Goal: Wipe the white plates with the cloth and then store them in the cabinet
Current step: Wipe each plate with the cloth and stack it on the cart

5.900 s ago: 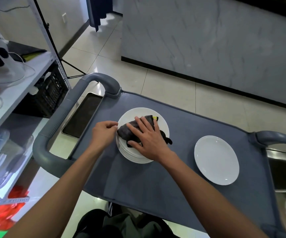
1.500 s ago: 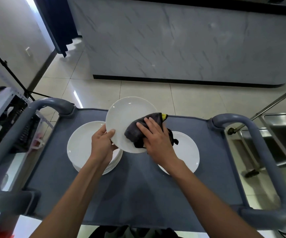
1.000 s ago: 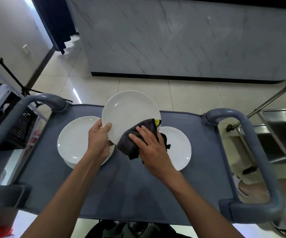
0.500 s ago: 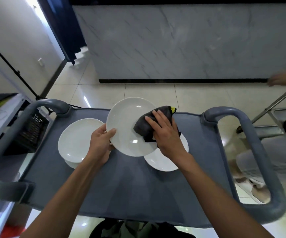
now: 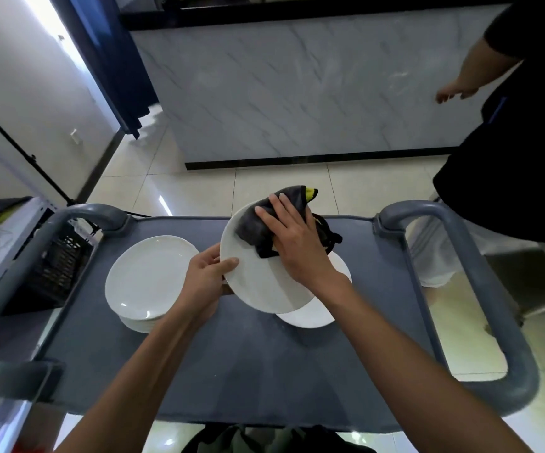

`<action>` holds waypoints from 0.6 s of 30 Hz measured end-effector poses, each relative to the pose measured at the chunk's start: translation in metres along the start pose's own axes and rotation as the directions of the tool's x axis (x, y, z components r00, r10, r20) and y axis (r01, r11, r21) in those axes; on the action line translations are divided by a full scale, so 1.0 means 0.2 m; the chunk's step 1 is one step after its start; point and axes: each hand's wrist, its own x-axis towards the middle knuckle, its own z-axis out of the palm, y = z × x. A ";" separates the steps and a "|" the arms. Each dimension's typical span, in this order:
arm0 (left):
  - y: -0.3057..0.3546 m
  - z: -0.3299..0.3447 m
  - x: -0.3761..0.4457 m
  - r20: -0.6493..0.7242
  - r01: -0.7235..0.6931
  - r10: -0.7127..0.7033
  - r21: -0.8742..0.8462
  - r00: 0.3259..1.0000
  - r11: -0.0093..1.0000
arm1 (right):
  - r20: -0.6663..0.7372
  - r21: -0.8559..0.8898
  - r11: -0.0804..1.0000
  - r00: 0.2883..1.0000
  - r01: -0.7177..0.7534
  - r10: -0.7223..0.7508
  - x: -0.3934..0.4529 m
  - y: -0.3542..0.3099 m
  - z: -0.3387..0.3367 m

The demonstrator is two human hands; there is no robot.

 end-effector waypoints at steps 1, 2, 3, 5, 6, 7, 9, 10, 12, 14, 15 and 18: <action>0.00 0.01 0.00 0.011 -0.002 0.002 0.002 1.000 1.000 | -0.004 0.007 1.000 1.000 0.002 -0.002 0.00 -0.02 0.00; 0.00 0.01 0.00 0.019 -0.004 0.004 0.004 1.000 1.000 | -0.010 0.015 1.000 1.000 0.005 -0.005 0.01 -0.04 0.00; 0.00 0.02 0.01 0.024 -0.004 0.004 0.006 1.000 1.000 | -0.015 0.024 1.000 1.000 0.012 -0.011 0.01 -0.06 0.00; -0.01 0.02 0.01 0.025 0.000 -0.001 0.009 1.000 1.000 | -0.017 0.040 0.999 0.999 0.030 -0.029 0.00 -0.11 0.01; -0.01 0.03 0.01 0.020 0.004 -0.004 0.010 1.000 1.000 | -0.014 0.045 0.998 0.999 0.037 -0.036 -0.01 -0.13 0.02; -0.02 0.03 0.01 0.013 0.009 -0.009 0.009 1.000 1.000 | -0.008 0.050 0.998 0.999 0.041 -0.041 -0.02 -0.15 0.03; -0.03 0.02 0.02 0.000 0.021 -0.021 0.015 1.000 1.000 | 0.006 0.058 0.997 0.999 0.051 -0.051 -0.02 -0.16 0.05; -0.03 0.02 0.02 -0.001 0.024 -0.024 0.023 1.000 0.999 | 0.010 0.060 0.997 0.998 0.056 -0.057 -0.02 -0.16 0.05; -0.03 0.01 0.02 0.005 0.017 -0.017 0.037 1.000 0.999 | 0.001 0.065 0.996 0.998 0.060 -0.060 0.00 -0.15 0.05; -0.02 0.01 0.01 0.013 0.003 -0.004 0.042 1.000 0.999 | -0.024 0.077 0.997 0.999 0.033 -0.031 0.04 -0.13 0.04; -0.01 0.01 0.01 0.017 -0.003 0.002 0.039 1.000 0.999 | -0.034 0.074 0.997 0.999 0.008 -0.005 0.06 -0.11 0.04; 0.00 0.00 -0.01 0.001 -0.009 0.009 -0.012 1.000 1.000 | -0.057 0.039 0.997 0.996 -0.071 0.074 0.12 -0.05 0.01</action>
